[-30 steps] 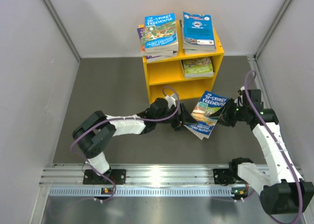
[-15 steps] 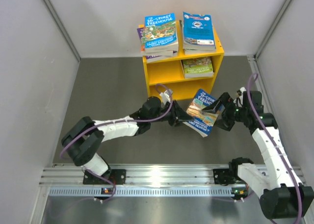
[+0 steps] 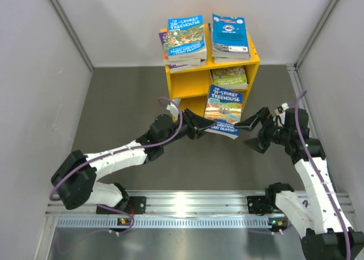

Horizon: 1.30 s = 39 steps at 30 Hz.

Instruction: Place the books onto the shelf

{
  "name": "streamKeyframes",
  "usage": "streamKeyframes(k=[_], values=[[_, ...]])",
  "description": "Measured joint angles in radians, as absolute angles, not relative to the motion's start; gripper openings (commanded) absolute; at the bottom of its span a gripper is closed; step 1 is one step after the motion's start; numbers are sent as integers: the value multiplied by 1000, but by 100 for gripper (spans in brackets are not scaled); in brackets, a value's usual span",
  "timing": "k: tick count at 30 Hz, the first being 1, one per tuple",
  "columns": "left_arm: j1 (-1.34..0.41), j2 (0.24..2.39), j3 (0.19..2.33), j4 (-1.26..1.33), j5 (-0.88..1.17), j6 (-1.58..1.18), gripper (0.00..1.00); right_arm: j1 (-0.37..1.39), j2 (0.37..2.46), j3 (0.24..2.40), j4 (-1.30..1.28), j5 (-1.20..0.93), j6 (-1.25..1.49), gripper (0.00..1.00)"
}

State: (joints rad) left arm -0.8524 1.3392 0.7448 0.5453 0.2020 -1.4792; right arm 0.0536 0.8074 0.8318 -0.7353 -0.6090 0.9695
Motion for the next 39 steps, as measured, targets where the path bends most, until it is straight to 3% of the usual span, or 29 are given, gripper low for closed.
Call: streamKeyframes(k=[16, 19, 20, 23, 26, 29, 39], values=[[-939, 1339, 629, 788, 3, -1649, 0, 315, 694, 746, -532, -492, 1272, 97], [-984, 1337, 628, 809, -40, -1654, 0, 328, 694, 746, -517, -469, 1285, 74], [-994, 1334, 627, 807, -53, -1653, 0, 329, 693, 746, -510, -467, 1289, 56], [-1024, 1321, 616, 785, -90, -1645, 0, 333, 675, 748, -487, -464, 1303, 26], [-1050, 1288, 598, 752, -125, -1642, 0, 335, 647, 749, -493, -462, 1310, 7], [-1081, 1237, 598, 704, -151, -1621, 0, 350, 628, 783, -548, -463, 1303, 0], [-1197, 1126, 743, 433, -210, -1519, 0, 370, 659, 1048, -810, -455, 1156, 0]])
